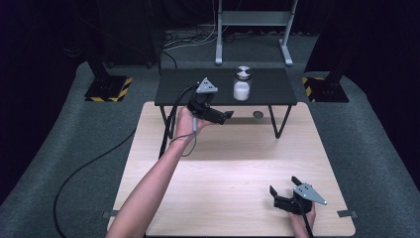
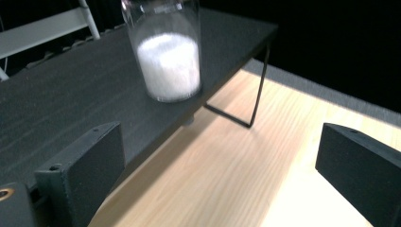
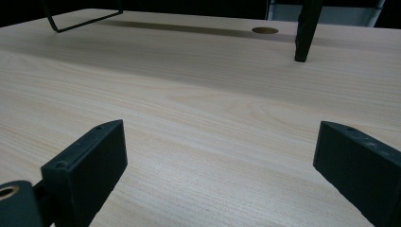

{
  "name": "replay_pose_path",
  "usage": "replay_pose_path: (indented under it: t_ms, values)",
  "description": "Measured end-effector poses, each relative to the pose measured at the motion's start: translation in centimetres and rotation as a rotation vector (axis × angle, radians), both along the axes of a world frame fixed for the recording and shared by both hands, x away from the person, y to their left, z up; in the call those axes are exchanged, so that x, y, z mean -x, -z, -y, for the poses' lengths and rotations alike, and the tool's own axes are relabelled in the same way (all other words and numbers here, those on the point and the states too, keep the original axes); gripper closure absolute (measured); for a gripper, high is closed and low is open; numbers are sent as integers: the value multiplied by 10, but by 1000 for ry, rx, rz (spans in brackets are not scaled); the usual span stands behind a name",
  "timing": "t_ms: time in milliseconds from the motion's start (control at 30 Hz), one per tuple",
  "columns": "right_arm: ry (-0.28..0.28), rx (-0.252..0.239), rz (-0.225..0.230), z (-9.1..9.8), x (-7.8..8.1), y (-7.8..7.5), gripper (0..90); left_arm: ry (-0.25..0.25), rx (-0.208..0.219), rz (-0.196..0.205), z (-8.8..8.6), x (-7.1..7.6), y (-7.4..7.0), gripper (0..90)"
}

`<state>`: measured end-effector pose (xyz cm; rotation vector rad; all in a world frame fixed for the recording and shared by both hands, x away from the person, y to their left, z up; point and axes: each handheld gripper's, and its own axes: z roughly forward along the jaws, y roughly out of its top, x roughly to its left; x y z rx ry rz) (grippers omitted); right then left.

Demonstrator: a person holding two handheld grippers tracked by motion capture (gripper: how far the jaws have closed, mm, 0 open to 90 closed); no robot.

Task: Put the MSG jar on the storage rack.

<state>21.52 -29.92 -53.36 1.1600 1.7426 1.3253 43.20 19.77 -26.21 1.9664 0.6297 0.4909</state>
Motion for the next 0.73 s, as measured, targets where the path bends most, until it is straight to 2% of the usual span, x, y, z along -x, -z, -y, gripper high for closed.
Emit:
replay_pose_path:
  t_ms: [100, 333, 433, 733]
  values:
    - [2, -3, 2, 0, 0, 0, 24, 4, -11, -2, -2, 2, 2, 19]
    - [-3, 4, -5, 0, -1, -1, 25, 15, -1, -15, -6, 5, 10, 19]
    - [-3, 4, -3, 0, -1, -1, 25, 18, -14, -21, -6, 7, 11, 17]
    - [-4, -3, -4, 1, -1, 0, 25, 31, -11, -19, -16, 15, 14, 13]
